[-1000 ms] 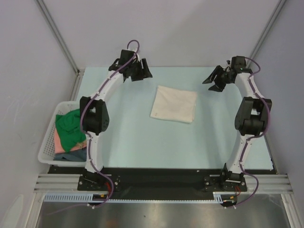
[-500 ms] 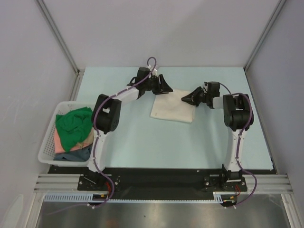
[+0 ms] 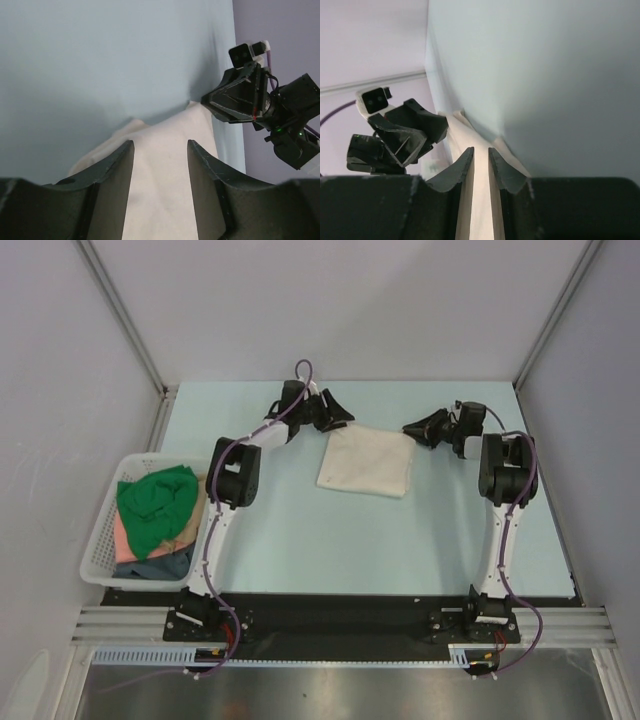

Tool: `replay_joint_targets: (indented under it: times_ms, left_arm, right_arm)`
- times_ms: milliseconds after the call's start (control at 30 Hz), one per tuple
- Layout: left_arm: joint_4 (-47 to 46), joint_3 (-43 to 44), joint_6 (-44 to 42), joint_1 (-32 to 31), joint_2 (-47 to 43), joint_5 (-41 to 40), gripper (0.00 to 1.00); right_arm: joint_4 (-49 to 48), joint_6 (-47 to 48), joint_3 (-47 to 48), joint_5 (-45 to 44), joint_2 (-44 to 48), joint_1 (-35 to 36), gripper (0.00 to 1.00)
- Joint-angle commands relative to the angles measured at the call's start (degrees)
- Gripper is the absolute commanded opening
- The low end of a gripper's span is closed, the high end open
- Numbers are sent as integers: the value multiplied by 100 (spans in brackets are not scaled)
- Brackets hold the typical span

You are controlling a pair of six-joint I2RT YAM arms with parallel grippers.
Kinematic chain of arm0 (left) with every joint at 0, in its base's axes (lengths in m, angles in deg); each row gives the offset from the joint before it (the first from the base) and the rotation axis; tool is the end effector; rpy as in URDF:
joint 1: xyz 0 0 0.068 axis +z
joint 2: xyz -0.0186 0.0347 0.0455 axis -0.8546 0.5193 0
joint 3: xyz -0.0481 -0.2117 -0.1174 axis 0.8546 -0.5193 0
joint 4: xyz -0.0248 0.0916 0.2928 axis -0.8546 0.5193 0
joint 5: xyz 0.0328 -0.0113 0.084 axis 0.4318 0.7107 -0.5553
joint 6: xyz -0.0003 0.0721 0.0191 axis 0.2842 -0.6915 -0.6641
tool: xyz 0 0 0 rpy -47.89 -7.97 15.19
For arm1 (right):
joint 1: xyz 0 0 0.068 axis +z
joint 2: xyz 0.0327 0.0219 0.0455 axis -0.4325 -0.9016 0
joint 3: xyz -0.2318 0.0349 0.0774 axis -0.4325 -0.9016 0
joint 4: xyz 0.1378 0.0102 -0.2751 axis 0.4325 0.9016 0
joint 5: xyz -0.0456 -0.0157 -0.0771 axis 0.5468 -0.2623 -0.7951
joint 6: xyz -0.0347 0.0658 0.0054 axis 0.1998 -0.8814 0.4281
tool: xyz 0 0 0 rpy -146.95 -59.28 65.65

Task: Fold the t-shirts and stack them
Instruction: Fold the tshirt

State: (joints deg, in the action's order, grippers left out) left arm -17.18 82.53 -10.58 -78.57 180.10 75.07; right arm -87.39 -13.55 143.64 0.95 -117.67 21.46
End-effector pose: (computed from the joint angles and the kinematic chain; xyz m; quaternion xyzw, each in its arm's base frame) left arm 0.5702 -0.2470 0.0768 -0.0215 0.8127 -0.5141 0.2734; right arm 0.5252 0.0069 0.0236 0.2537 0.7781 0.5157 0.2534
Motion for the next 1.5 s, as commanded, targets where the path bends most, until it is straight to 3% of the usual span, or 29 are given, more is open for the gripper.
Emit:
replay_joint_targets:
  times_ms: [0, 233, 367, 533, 600, 733, 867, 1067, 1367, 1467]
  left_arm:
    - [404, 441, 62, 254, 68, -10, 53]
    - [1380, 30, -772, 289, -1065, -132, 61]
    - [1312, -1129, -1019, 184, -2207, -273, 63]
    - [206, -2720, -442, 26, -2841, 438, 62]
    - [-146, -3299, -282, -88, -3008, 570, 61]
    - [-393, -3785, -88, -299, -3036, 728, 60]
    - [-385, -3926, -17, -300, -2859, 676, 57]
    - [221, -3619, -299, -247, -2482, 527, 57]
    - [687, -3786, -413, -238, -2288, 175, 57]
    - [966, -3698, -650, -238, -2331, 140, 57]
  right_arm:
    - [635, 370, 493, -16, -56, -120, 23]
    - [4173, 2251, 1935, -78, 716, -146, 34]
    - [5189, 2946, 1919, -227, 1358, -146, 40]
    - [4648, 2763, 734, 386, 2184, 46, 41]
    - [4514, 2780, 275, 537, 2229, 213, 36]
    - [4820, 3244, 265, 1037, 1861, 810, 25]
    - [4935, 3483, 354, 1258, 1536, 1058, 16]
    - [5049, 3790, 213, 1706, 1000, 1216, 14]
    - [4891, 4177, -894, 1759, 1236, 707, 14]
    - [5285, 4519, -1026, 1549, 1482, 478, 14]
